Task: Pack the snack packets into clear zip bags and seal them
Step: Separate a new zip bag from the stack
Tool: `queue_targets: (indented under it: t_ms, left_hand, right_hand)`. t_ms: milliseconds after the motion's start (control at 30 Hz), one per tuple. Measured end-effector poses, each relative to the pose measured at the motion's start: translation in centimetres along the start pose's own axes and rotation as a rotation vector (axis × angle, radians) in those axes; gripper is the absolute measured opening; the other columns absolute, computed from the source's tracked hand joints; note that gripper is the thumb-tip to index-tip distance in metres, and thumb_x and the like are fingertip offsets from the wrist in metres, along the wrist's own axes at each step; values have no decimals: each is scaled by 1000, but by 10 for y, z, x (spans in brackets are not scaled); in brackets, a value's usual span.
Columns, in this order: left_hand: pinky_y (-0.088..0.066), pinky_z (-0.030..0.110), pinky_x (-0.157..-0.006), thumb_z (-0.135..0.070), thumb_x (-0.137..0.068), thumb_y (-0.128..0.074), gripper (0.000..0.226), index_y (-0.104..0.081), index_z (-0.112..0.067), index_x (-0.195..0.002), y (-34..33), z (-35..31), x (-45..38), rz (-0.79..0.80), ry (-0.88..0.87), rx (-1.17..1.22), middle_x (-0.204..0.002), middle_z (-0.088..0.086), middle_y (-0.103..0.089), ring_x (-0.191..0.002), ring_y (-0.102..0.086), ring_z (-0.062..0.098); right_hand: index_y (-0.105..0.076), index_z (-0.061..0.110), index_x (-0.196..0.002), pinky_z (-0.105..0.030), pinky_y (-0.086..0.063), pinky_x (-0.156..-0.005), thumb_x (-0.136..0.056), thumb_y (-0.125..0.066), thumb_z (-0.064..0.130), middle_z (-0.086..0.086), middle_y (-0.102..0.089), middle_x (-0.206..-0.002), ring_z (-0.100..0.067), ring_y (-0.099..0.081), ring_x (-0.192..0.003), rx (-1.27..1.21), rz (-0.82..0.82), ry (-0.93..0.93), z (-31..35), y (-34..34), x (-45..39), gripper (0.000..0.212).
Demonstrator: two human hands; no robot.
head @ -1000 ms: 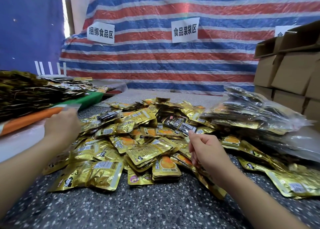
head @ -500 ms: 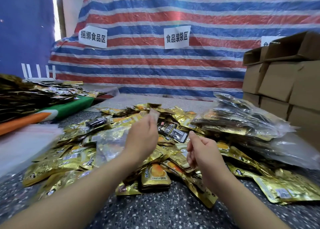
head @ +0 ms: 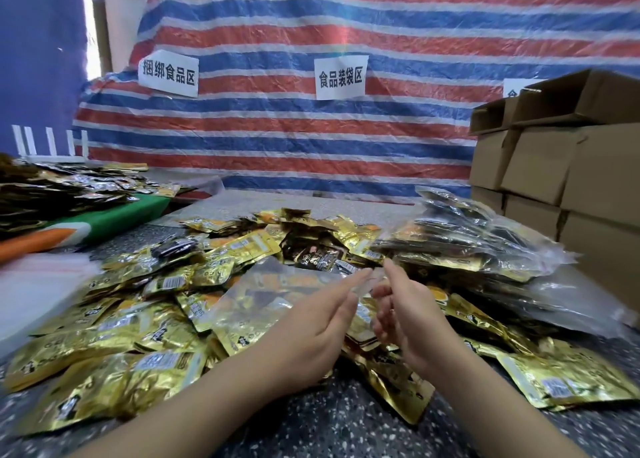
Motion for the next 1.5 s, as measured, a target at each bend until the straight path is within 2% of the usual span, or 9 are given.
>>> queue_targets:
  t_ms: [133,433,533,700,833,933,1233,1400,1500]
  left_hand:
    - [-15,-5,-101,-56,-98,-24,56,-29,-37,-151,-11,-2,7,54,-9,25,-138,-47,-24,-130,-21,-28]
    - [-13,-7,-99,-43,-104,-36,52,-19,-44,-153,-16,3,8,152,1,-151,-148,-30,-32,-123,-18,-33]
    - [-14,-1,-106,-37,-106,-33,47,-27,-37,-152,-17,3,8,157,-8,-174,-152,-25,-33,-134,-24,-20]
    - [-19,4,-106,-56,-100,-34,58,-22,-38,-153,-17,9,9,166,26,-206,-154,-21,-33,-135,-29,-9]
    - [-35,19,-104,-78,-84,-17,77,-33,-38,-148,-4,10,7,35,97,-90,-146,-17,-44,-125,-40,-10]
    - [-43,23,-102,-71,-90,-24,65,-46,-35,-140,6,10,7,-48,123,-25,-135,-19,-53,-116,-47,-11]
    - [-53,18,-74,-31,-100,-51,12,-61,-30,-106,19,11,6,-224,164,119,-97,-15,-66,-88,-63,-1]
    - [-41,25,-56,-27,-100,-53,22,-61,-17,-82,28,0,6,-254,64,63,-68,2,-59,-59,-49,6]
    - [-39,29,-56,-28,-100,-54,25,-60,-14,-79,24,3,7,-217,73,25,-68,5,-58,-58,-46,6]
  right_hand:
    - [-52,11,-74,-26,-34,-45,-96,-46,61,-1,-42,-49,-16,-46,-40,27,-10,-64,-10,3,2,54]
    - [-56,11,-73,-24,-37,-42,-92,-50,22,-2,-49,-53,-14,-48,-42,68,86,-52,-1,2,-1,22]
    - [-58,10,-78,-22,-38,-43,-95,-52,31,-3,-49,-54,-16,-49,-42,142,74,-94,-7,3,-1,28]
    - [-57,9,-75,-24,-36,-43,-94,-50,12,-3,-49,-57,-12,-47,-43,134,61,-41,1,5,2,20]
    - [-65,-2,-97,-43,-53,-68,-102,-48,17,-19,-63,-86,-28,-58,-74,-8,94,98,24,6,9,26]
    - [-69,4,-87,-37,-55,-62,-100,-52,19,-9,-63,-73,-19,-60,-65,-139,54,275,48,13,20,25]
    - [-68,15,-83,-25,-54,-59,-88,-70,11,8,-66,-72,-9,-63,-65,436,-278,1144,96,2,83,7]
    - [-74,24,-72,-17,-47,-57,-87,-72,10,8,-68,-66,-4,-61,-62,527,-32,775,68,-20,53,21]
    - [-77,25,-73,-26,-51,-57,-90,-69,12,2,-71,-69,-5,-62,-63,414,106,514,46,-26,40,22]
Point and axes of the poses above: each hand's wrist, its own x-axis away from the middle knuckle, its own y-axis out of the back of the hand, z = x × y, the point moved 9 cm from there along -x, towards the middle knuckle
